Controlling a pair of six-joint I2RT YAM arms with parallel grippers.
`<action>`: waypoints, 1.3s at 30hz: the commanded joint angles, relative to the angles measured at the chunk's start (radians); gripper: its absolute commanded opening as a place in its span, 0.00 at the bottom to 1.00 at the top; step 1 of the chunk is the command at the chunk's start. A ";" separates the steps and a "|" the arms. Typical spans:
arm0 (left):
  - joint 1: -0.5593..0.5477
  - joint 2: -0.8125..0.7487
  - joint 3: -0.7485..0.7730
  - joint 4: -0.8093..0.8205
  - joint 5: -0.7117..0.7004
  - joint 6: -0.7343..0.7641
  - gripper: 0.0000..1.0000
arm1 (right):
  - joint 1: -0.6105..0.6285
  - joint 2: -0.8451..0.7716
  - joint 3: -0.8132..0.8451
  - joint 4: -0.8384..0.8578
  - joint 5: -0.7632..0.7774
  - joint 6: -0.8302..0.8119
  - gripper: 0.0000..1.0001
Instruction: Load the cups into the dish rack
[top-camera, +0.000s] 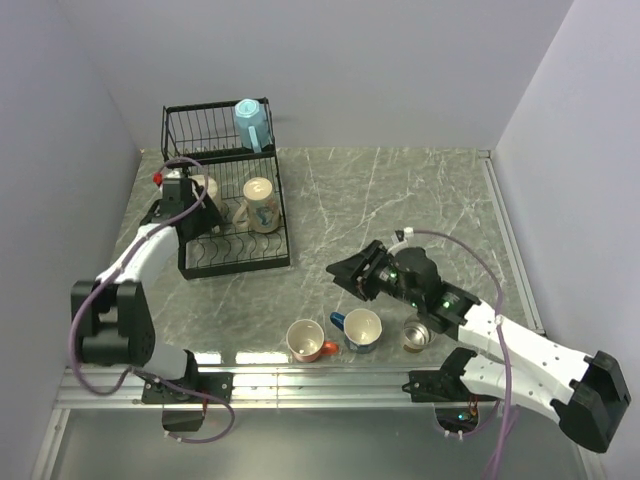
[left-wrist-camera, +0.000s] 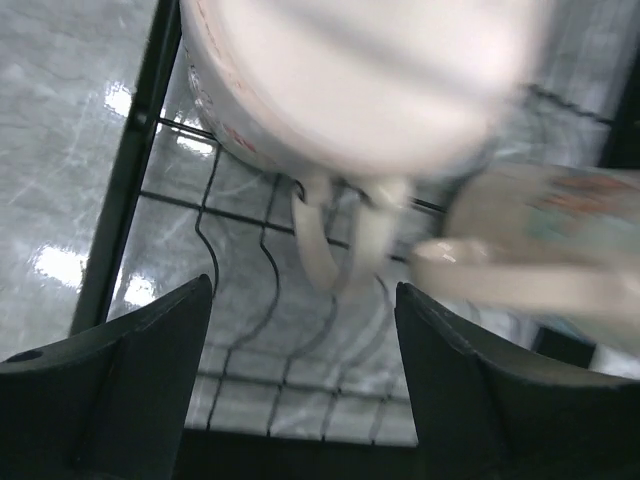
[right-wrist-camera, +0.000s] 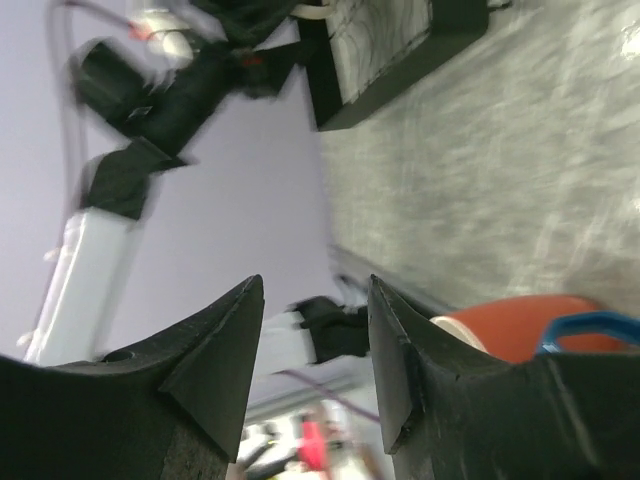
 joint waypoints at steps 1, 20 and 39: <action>0.000 -0.169 -0.002 -0.058 0.039 -0.011 0.79 | 0.002 0.076 0.201 -0.148 0.010 -0.216 0.53; -0.096 -0.614 -0.151 -0.388 0.226 -0.124 0.75 | 0.347 0.564 0.633 -0.682 0.248 -0.860 0.52; -0.101 -0.671 -0.082 -0.464 0.260 -0.144 0.72 | 0.447 0.710 0.642 -0.650 0.248 -0.942 0.50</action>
